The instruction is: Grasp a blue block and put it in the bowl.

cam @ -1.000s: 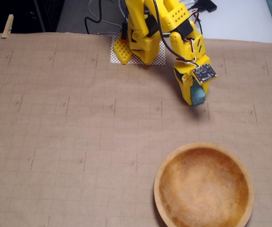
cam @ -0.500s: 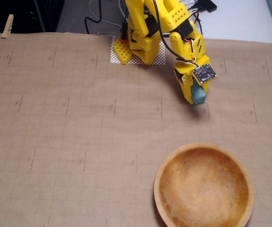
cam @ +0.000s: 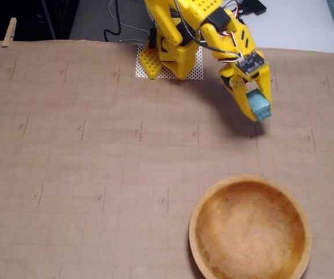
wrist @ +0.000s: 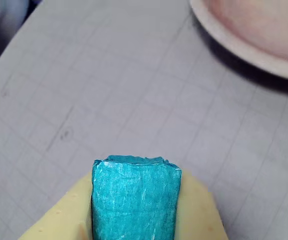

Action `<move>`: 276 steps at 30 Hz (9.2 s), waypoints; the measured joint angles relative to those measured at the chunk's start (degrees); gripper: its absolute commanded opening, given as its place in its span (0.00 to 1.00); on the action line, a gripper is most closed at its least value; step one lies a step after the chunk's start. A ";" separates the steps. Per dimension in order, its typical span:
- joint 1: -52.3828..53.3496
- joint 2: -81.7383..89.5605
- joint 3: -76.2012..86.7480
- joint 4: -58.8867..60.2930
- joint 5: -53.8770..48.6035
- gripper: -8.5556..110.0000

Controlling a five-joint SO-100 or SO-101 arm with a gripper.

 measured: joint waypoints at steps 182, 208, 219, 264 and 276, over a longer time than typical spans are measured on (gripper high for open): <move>44.30 3.96 -27.69 13.97 -23.64 0.16; 44.56 32.52 -6.24 23.55 -23.64 0.04; 44.56 40.43 4.48 23.55 -23.64 0.04; 47.46 48.16 18.37 47.02 -23.64 0.04; 47.46 48.25 18.37 53.35 -23.64 0.04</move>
